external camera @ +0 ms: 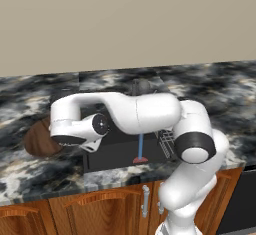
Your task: Rinse each bowl for a few seconds and place them down in the sink or on the counter.
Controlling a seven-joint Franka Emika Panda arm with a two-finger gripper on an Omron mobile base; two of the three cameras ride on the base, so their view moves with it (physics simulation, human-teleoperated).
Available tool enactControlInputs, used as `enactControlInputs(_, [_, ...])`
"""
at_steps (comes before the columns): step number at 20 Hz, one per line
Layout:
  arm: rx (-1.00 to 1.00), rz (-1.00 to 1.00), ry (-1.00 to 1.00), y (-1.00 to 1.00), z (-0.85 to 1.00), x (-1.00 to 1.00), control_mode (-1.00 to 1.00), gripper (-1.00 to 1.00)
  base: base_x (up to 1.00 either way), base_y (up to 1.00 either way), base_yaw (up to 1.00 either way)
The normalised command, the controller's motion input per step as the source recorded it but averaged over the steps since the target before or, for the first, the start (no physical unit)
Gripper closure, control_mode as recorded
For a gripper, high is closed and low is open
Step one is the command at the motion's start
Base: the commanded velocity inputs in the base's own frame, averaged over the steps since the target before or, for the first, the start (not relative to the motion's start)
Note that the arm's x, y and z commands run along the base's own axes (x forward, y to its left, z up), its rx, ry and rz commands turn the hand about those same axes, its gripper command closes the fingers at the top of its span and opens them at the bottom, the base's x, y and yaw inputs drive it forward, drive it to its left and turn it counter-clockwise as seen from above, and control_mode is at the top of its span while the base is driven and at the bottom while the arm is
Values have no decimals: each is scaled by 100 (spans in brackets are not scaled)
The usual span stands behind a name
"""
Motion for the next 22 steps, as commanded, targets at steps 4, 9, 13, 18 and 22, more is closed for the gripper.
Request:
enactControlInputs(4, [3, -15, 4, -30, 29, 0, -100, 100, 0, 0, 0])
enactControlInputs(9, [1, -14, 5, -30, 28, 0, -100, 100, 0, 0, 0])
enactControlInputs(13, [0, -12, 7, -29, 34, -1, -100, 100, 0, 0, 0])
enactControlInputs(18, [-1, -10, 8, -33, 34, -2, -100, 100, 0, 0, 0])
enactControlInputs(22, [-1, -10, 10, -35, 21, -1, -100, 100, 0, 0, 0])
